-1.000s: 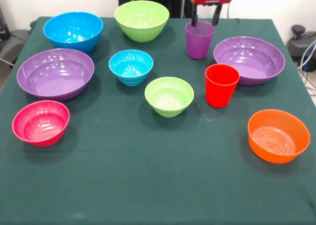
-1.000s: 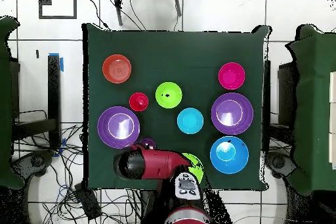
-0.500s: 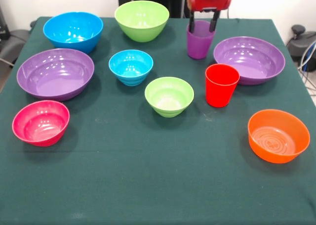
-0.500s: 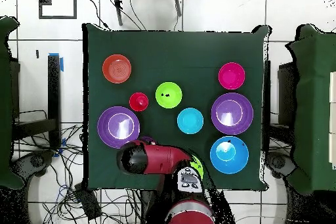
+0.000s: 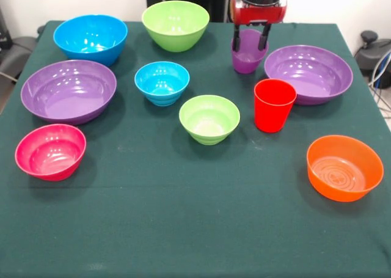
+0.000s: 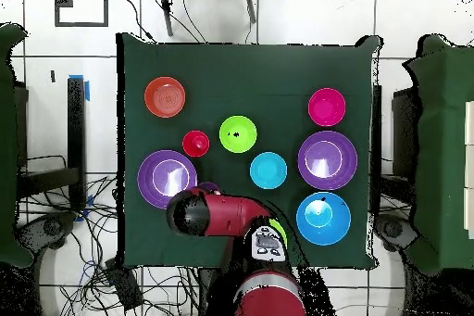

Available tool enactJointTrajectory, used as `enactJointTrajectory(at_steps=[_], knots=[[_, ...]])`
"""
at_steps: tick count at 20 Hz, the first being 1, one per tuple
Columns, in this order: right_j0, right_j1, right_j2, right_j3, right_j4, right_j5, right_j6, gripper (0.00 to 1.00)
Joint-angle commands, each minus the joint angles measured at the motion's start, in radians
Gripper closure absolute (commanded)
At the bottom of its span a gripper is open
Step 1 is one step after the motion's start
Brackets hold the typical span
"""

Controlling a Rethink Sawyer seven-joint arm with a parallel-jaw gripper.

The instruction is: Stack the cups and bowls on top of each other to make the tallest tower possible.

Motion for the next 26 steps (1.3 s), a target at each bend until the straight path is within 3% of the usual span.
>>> enactJointTrajectory(at_steps=[1, 12, 18, 26], knots=[[-0.012, 0.043, 0.029, -0.074, -0.035, 0.055, 0.086, 0.0], [-0.066, 0.048, -0.003, -0.049, -0.136, 0.045, 0.022, 0.0], [-0.095, 0.066, 0.008, -0.036, -0.186, 0.002, 0.039, 0.0], [-0.123, 0.096, 0.056, -0.01, -0.202, -0.051, 0.085, 0.0]])
